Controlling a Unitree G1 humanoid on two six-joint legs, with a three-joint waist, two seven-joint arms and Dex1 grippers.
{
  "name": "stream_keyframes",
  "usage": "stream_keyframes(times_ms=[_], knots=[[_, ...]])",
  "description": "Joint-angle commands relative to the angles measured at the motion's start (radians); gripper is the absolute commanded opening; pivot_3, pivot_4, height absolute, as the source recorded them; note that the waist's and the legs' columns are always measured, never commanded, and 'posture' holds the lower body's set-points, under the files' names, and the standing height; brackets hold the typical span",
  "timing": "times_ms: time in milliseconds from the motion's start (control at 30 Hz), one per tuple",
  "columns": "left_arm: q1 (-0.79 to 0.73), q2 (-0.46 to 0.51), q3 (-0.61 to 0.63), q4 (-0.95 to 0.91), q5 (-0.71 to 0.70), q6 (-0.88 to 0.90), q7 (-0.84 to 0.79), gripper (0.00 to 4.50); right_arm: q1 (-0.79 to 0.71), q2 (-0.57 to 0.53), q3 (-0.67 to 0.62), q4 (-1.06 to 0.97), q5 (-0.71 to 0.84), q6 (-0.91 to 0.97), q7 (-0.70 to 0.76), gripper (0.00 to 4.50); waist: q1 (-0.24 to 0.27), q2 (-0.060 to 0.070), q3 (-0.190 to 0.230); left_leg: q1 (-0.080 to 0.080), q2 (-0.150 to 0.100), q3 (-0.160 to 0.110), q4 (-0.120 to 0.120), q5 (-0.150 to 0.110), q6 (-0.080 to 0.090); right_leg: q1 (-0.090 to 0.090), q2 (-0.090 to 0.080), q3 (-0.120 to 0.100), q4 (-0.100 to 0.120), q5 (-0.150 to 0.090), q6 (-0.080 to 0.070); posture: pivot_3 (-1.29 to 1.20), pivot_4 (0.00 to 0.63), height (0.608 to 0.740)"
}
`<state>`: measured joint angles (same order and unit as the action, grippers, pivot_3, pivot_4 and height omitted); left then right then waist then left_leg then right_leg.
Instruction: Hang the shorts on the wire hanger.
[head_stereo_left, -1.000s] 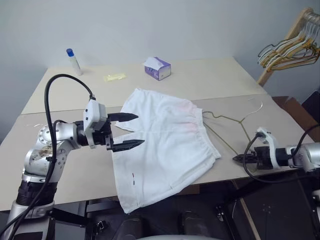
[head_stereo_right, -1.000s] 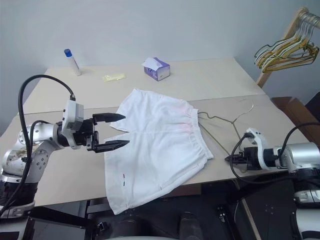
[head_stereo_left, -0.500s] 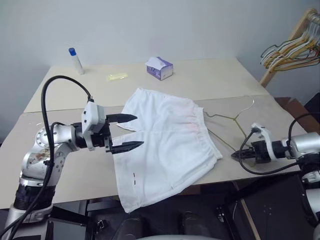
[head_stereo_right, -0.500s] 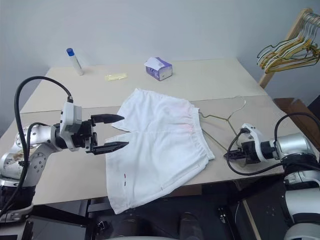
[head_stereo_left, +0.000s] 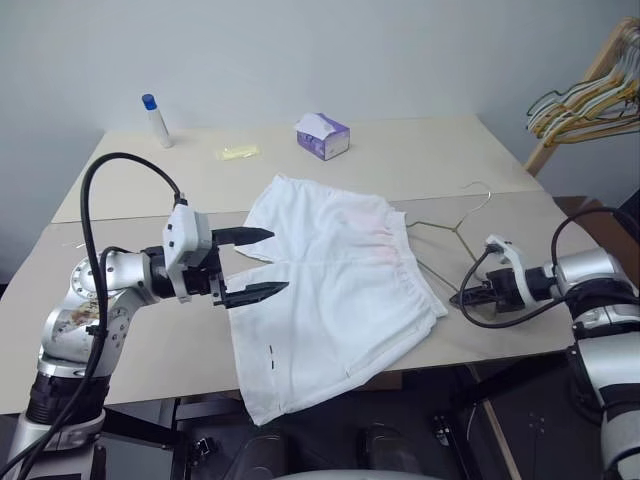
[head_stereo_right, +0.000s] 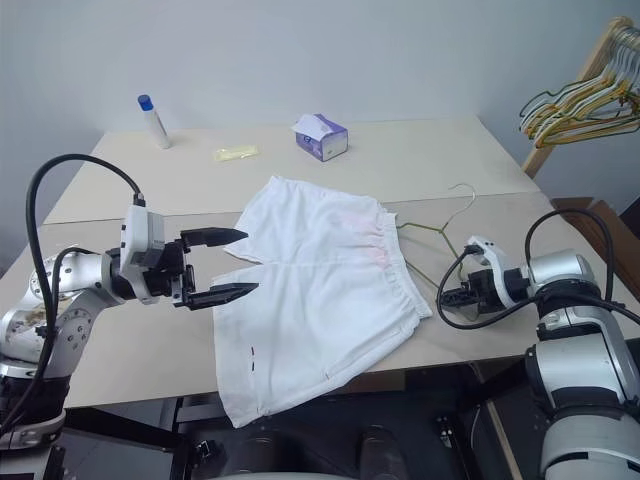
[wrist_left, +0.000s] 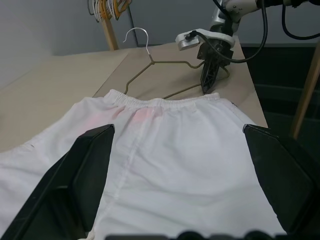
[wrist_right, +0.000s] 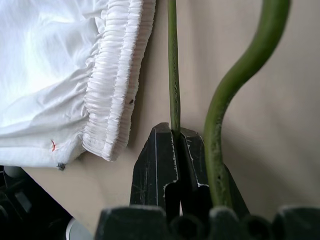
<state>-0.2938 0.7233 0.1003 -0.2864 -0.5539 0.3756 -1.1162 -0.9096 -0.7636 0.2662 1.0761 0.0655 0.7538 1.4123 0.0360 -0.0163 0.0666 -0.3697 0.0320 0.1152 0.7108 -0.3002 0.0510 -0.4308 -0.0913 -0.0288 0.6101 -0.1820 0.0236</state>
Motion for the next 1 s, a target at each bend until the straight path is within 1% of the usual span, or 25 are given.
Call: stream_keyframes(times_ms=[33, 167, 300, 533, 700, 767, 867, 933, 1000], knots=[[-0.015, 0.003, 0.022, -0.016, -0.006, -0.019, 0.016, 4.46, -0.055, 0.037, -0.036, 0.047, -0.016, -0.027, -0.051, 0.00, -0.002, 0.000, 0.000, 0.000, 0.000, 0.000, 0.000, 0.000, 0.000, 0.000, 0.000, 0.000, 0.000, 0.000, 0.000, 0.17, 0.047, 0.740], [-0.030, 0.001, 0.014, -0.007, -0.008, -0.020, 0.011, 4.46, -0.075, 0.070, -0.049, 0.078, -0.031, -0.035, -0.058, 0.00, -0.002, 0.000, 0.000, 0.000, 0.000, 0.000, 0.000, 0.000, -0.001, 0.000, 0.000, 0.000, 0.001, 0.000, 0.000, 0.17, 0.048, 0.740], [-0.032, 0.002, 0.013, -0.004, -0.006, -0.023, 0.009, 4.46, -0.074, 0.060, -0.029, 0.069, -0.060, -0.056, 0.016, 0.00, 0.003, 0.000, 0.000, 0.000, 0.000, 0.000, 0.000, 0.000, -0.001, 0.000, 0.000, 0.000, 0.000, 0.000, 0.000, 0.17, 0.048, 0.740], [-0.029, -0.001, 0.008, -0.002, 0.002, -0.034, 0.008, 4.46, -0.107, 0.077, -0.092, 0.104, -0.063, -0.071, -0.100, 0.00, 0.003, 0.001, 0.000, -0.001, 0.000, 0.000, 0.000, 0.000, -0.001, 0.000, 0.000, -0.001, 0.000, 0.000, 0.000, 0.16, 0.042, 0.740], [-0.034, 0.002, 0.009, 0.006, 0.006, -0.042, 0.007, 4.46, -0.104, 0.055, -0.150, 0.062, -0.046, -0.096, -0.177, 0.00, 0.002, 0.001, 0.000, -0.001, 0.000, 0.000, 0.000, 0.000, -0.001, 0.000, 0.000, -0.001, 0.000, 0.000, 0.000, 0.15, 0.038, 0.740], [-0.038, 0.002, 0.006, 0.013, 0.007, -0.047, 0.006, 4.46, -0.078, 0.035, -0.152, -0.018, -0.062, -0.120, -0.218, 0.00, 0.002, 0.001, 0.000, -0.001, 0.000, 0.000, -0.001, 0.000, -0.001, -0.001, 0.000, -0.001, 0.000, 0.000, 0.000, 0.14, 0.037, 0.740], [-0.054, 0.000, -0.003, 0.030, 0.013, -0.057, 0.001, 4.46, 0.007, -0.008, -0.125, -0.236, -0.087, -0.126, -0.238, 0.00, 0.006, 0.002, 0.000, -0.005, 0.000, 0.000, -0.001, 0.001, -0.003, -0.005, -0.001, -0.001, 0.001, 0.000, 0.000, 0.13, 0.035, 0.740], [-0.077, -0.002, -0.009, 0.053, 0.019, -0.067, -0.008, 4.46, 0.069, -0.036, -0.118, -0.418, -0.109, -0.096, -0.284, 0.00, 0.005, 0.002, 0.000, -0.009, 0.000, 0.000, -0.001, 0.005, -0.010, -0.008, 0.000, -0.002, 0.000, 0.000, 0.000, 0.11, 0.034, 0.740], [-0.114, -0.007, -0.019, 0.094, 0.034, -0.090, -0.019, 4.46, 0.127, -0.053, -0.140, -0.634, -0.117, -0.083, -0.341, 0.00, 0.004, 0.002, 0.000, -0.011, 0.000, 0.000, 0.000, 0.006, -0.011, -0.009, 0.000, -0.004, 0.000, 0.000, 0.000, 0.09, 0.031, 0.740]])
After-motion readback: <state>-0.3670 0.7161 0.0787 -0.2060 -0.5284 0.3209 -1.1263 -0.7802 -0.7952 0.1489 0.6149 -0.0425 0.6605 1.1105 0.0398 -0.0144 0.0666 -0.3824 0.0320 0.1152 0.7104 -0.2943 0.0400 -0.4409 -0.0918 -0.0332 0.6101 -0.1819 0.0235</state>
